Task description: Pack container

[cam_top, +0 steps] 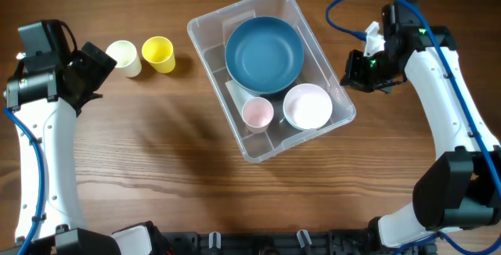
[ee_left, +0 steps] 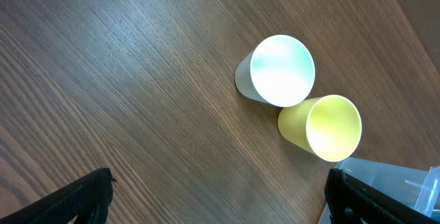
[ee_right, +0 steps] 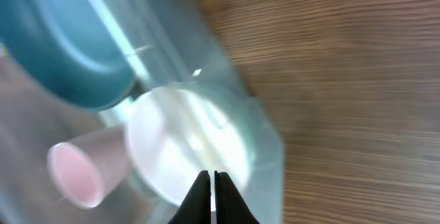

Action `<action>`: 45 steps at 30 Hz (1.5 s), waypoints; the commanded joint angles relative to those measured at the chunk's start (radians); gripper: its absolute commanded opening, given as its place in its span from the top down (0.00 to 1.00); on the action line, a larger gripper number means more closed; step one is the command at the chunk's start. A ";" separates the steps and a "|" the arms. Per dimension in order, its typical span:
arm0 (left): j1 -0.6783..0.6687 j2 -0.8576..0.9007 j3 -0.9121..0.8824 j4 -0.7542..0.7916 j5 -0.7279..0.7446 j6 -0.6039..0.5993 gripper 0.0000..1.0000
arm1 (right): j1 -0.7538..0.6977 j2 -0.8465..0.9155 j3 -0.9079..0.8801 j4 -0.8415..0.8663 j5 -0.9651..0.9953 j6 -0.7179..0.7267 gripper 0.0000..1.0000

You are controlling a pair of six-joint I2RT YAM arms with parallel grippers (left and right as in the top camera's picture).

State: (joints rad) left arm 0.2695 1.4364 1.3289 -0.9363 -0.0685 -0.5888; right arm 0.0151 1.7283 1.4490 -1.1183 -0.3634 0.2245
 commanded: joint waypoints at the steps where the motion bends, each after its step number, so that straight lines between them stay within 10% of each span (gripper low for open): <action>1: 0.003 0.006 -0.001 0.000 0.012 0.008 0.00 | 0.034 -0.004 0.013 0.006 -0.113 -0.015 0.96; 16: 0.003 0.006 -0.001 0.000 0.012 0.008 0.00 | 0.077 -0.071 0.013 0.249 -0.004 0.016 0.96; 28: 0.003 0.006 -0.001 0.000 0.012 0.008 0.00 | 0.044 -0.047 -0.082 0.101 0.300 0.122 0.96; 45: 0.003 0.006 -0.001 0.000 0.012 0.008 0.00 | 0.066 -0.045 -0.139 0.086 -0.135 -0.013 0.96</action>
State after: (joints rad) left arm 0.2695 1.4364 1.3289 -0.9363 -0.0681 -0.5884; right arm 0.0578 1.6752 1.3144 -1.0393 -0.3748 0.2497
